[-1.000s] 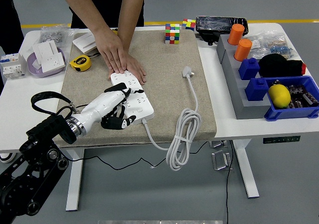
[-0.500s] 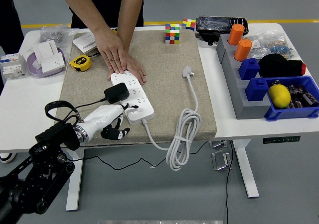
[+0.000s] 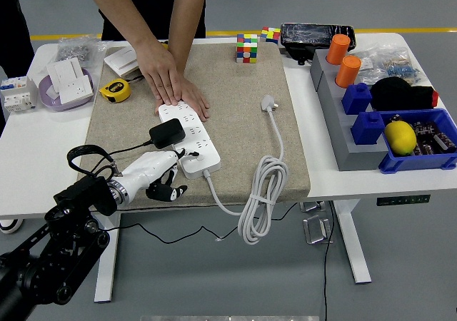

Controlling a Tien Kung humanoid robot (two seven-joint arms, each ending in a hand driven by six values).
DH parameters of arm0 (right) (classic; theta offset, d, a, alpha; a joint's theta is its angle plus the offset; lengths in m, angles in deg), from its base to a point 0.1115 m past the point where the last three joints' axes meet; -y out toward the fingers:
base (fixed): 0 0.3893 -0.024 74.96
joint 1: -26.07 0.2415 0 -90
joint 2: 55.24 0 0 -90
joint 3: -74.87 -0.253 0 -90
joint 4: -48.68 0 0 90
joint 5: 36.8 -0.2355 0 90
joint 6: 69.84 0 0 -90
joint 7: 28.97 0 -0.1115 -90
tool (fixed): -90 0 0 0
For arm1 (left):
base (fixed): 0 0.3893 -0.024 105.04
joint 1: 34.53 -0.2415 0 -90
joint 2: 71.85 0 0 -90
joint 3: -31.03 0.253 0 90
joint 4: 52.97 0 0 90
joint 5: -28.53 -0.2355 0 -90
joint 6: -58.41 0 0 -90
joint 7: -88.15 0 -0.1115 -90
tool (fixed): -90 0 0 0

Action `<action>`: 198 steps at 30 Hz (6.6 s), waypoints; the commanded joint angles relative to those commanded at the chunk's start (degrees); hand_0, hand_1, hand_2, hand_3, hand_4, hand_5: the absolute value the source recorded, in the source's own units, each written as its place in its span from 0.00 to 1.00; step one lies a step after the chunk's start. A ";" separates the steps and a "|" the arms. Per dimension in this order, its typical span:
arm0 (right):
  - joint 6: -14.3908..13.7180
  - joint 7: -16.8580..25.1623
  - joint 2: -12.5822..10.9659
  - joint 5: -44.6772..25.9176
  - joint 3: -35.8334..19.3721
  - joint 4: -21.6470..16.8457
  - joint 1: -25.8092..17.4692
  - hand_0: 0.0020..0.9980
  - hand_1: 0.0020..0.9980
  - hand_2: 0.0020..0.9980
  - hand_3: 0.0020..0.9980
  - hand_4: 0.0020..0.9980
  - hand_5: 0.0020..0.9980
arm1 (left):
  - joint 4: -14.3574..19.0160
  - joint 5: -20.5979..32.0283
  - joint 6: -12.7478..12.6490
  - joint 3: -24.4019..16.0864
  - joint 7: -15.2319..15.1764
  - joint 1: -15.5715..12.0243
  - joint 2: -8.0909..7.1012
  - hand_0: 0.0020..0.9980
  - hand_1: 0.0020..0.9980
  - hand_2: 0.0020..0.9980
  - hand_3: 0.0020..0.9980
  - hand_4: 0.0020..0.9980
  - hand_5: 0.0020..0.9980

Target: Pick up the plug,place it near the board,insert it into the board,press the button

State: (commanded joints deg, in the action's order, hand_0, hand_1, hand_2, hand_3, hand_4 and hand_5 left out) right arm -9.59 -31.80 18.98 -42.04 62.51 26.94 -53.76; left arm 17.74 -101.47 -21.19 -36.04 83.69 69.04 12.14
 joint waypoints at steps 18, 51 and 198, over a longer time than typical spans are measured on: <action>-0.02 -0.04 0.04 -0.06 0.21 0.02 -0.16 0.81 0.76 0.73 0.75 1.00 1.00 | -0.79 0.00 -0.55 0.33 -0.23 -0.17 0.31 0.15 0.02 0.13 0.90 0.68 0.00; -0.01 -0.02 -0.03 -0.16 -0.03 0.01 0.12 0.81 0.76 0.73 0.75 1.00 1.00 | -2.55 0.00 0.00 1.31 -0.16 0.43 0.18 0.15 0.02 0.13 0.89 0.68 0.00; -0.02 -0.70 -0.06 -0.23 0.22 -0.05 0.04 0.81 0.76 0.73 0.75 1.00 1.00 | -11.67 0.00 -14.16 -21.48 -4.09 5.26 0.13 0.35 0.23 0.23 0.40 0.51 0.21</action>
State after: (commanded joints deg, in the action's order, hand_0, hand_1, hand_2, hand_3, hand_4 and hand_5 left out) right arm -9.62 -32.50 18.92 -42.28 62.73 26.89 -53.71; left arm 6.07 -101.47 -35.35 -57.52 79.60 74.30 12.27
